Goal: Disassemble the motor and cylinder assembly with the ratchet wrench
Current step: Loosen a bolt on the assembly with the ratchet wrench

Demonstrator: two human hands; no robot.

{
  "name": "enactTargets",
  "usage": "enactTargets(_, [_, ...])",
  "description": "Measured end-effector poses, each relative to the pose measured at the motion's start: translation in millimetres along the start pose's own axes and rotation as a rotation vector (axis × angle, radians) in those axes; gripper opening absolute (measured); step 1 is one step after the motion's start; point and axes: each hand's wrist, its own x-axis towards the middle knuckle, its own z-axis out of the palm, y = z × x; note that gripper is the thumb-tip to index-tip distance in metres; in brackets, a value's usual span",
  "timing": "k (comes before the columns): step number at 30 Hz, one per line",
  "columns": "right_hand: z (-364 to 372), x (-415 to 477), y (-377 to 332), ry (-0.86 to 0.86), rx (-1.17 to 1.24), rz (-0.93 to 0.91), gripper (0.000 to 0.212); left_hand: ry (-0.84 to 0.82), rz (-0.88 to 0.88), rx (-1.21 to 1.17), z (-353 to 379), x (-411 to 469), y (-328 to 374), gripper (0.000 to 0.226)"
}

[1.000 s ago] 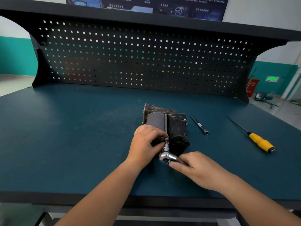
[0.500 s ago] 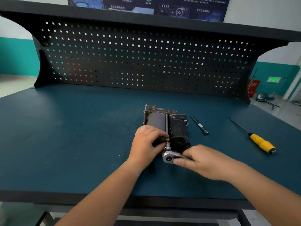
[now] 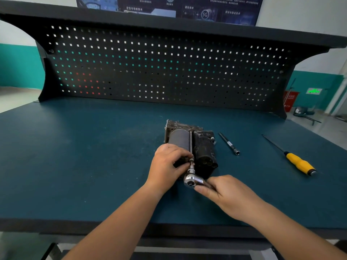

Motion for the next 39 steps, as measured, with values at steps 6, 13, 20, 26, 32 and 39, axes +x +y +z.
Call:
enactTargets(6, [-8, 2, -1, -0.039, -0.066, -0.018, 0.069, 0.006, 0.006, -0.013, -1, -1, 0, 0.02])
enactTargets(13, [-41, 13, -8, -0.194, -0.401, -0.062, 0.064, 0.008, 0.012, -0.009, 0, 0, 0, 0.019])
enactTargets(20, [-59, 21, -16, -0.276, -0.419, -0.048, 0.073, 0.007, 0.003, -0.007, 0, -1, 0, 0.018])
enactTargets(26, [-59, 23, -18, -0.315, -0.456, -0.043, 0.067, -0.021, 0.009, -0.009, -1, 0, 0, 0.019])
enactTargets(32, [-64, 24, -21, -0.321, -0.484, -0.049, 0.066, 0.102, -0.112, -0.157, -14, -8, 5, 0.03])
enactTargets(39, [-70, 28, -25, -0.366, -0.474, -0.034, 0.066, -0.266, -0.828, -0.595, -31, -34, 29, 0.028])
